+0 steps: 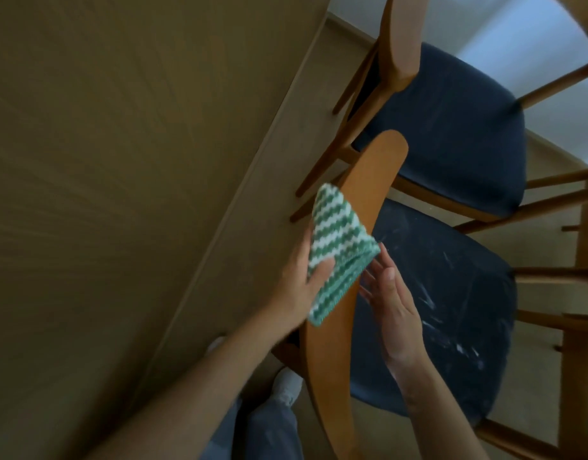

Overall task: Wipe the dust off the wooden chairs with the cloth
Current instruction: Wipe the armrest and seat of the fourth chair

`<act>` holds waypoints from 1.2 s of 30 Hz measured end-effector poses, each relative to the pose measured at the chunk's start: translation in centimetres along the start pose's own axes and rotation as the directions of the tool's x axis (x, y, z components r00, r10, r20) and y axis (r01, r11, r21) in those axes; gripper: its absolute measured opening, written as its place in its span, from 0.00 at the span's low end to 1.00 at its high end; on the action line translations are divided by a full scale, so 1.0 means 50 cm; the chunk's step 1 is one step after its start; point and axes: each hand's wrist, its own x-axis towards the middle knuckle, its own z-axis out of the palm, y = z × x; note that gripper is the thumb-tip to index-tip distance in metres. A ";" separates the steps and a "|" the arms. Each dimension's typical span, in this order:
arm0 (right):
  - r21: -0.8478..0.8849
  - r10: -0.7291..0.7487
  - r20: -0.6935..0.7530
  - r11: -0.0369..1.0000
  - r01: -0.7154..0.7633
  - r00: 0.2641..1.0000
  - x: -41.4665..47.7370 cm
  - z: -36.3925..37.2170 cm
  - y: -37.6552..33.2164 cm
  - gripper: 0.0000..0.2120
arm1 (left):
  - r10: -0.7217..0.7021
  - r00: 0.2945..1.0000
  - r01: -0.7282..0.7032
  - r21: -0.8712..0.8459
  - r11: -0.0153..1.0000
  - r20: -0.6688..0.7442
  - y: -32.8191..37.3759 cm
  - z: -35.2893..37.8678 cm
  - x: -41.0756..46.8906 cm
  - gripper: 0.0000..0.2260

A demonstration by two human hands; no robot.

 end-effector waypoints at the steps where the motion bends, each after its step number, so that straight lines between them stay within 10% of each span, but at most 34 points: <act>1: 0.013 0.011 0.001 1.000 -0.011 1.000 -0.011 0.000 0.002 0.42 | -0.018 0.999 0.018 -0.012 1.000 -0.026 -0.020 0.009 -0.038 0.25; 8: 0.047 0.044 0.010 0.998 -0.044 0.999 -0.060 0.004 0.007 0.38 | 0.111 0.957 -0.055 0.209 0.976 -0.268 -0.072 0.077 -0.224 0.22; 13: 0.018 0.021 -0.038 1.000 -0.021 0.999 -0.040 0.012 -0.004 0.37 | -0.017 0.993 0.005 -0.098 0.995 -0.115 -0.010 0.032 -0.095 0.23; 25: 0.000 -0.012 -0.174 1.000 0.012 0.985 0.052 0.008 -0.047 0.22 | 0.095 0.984 -0.150 0.412 0.899 0.152 0.166 0.029 0.420 0.10; 36: -0.019 0.008 -0.243 1.000 -0.013 0.970 -0.018 -0.007 -0.019 0.22 | 0.121 0.992 -0.124 0.080 0.989 0.039 0.040 -0.012 0.164 0.23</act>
